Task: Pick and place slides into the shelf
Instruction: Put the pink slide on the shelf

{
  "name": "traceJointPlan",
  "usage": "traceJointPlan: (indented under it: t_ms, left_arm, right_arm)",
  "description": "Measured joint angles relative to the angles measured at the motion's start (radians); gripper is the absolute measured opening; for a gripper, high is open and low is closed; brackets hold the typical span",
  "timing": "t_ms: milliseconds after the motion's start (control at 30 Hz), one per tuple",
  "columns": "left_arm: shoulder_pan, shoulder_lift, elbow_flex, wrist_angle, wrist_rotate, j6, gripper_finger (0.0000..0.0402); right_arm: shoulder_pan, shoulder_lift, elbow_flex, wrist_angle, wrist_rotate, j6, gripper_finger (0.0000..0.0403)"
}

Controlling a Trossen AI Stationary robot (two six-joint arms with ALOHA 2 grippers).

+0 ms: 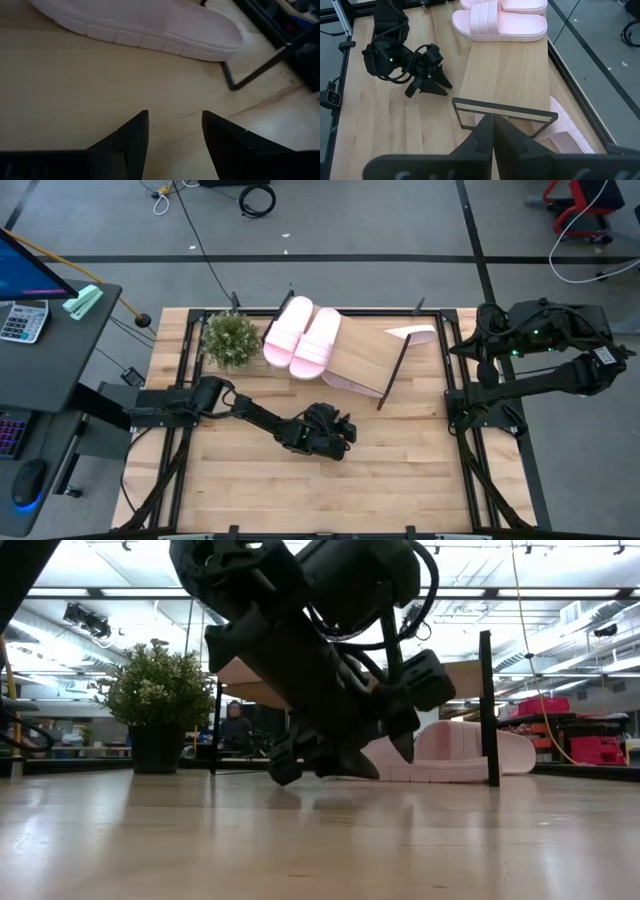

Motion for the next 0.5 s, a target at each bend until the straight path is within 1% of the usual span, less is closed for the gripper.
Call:
traceJointPlan:
  t_ms: [67,167,367,500]
  left_arm:
    - [0.003,0.000,0.001,0.022,0.011,0.024,0.0189]
    - [0.015,-0.001,0.001,0.016,0.050,0.103,0.0193]
    - [0.055,-0.001,0.001,0.008,0.049,0.332,0.0193]
    - [0.081,-0.001,0.001,0.008,0.068,0.366,0.0194]
  right_arm:
    - [0.000,0.000,0.000,0.000,0.000,0.000,0.0014]
    - [0.000,0.004,0.000,0.000,0.000,0.000,0.0016]
    - [0.000,0.020,0.000,0.000,0.000,-0.003,0.0015]
    - [0.000,0.033,0.000,0.000,-0.006,-0.006,0.0015]
